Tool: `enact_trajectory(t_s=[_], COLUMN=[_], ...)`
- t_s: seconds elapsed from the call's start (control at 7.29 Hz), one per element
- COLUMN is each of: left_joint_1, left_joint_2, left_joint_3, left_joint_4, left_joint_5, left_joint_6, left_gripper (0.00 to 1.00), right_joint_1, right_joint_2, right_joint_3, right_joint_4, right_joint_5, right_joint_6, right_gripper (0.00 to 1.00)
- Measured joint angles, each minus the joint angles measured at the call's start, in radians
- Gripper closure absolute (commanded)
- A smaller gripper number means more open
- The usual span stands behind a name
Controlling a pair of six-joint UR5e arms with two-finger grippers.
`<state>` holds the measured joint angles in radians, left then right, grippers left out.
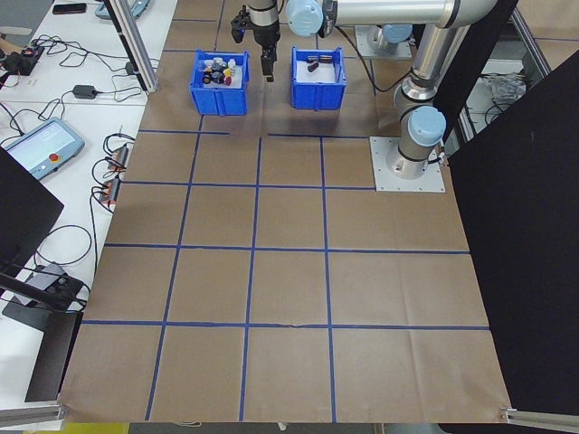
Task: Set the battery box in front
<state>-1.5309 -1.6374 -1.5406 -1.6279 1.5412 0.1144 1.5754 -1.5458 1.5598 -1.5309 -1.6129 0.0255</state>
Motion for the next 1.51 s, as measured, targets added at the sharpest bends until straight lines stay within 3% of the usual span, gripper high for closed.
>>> enact_trajectory(t_s=[1.1, 1.51], left_joint_1=[-0.001, -0.024], left_joint_2=[0.004, 0.004], left_joint_3=[-0.004, -0.007], left_joint_4=[0.005, 0.006], left_joint_5=[-0.002, -0.005], left_joint_6=[-0.052, -0.217], left_gripper=[0.0, 0.0], right_joint_1=[0.0, 0.0], right_joint_2=[0.003, 0.022], right_joint_3=[-0.017, -0.026], right_joint_4=[-0.001, -0.015], right_joint_5=[-0.004, 0.008], right_joint_6=[-0.022, -0.237], right_gripper=[0.0, 0.0])
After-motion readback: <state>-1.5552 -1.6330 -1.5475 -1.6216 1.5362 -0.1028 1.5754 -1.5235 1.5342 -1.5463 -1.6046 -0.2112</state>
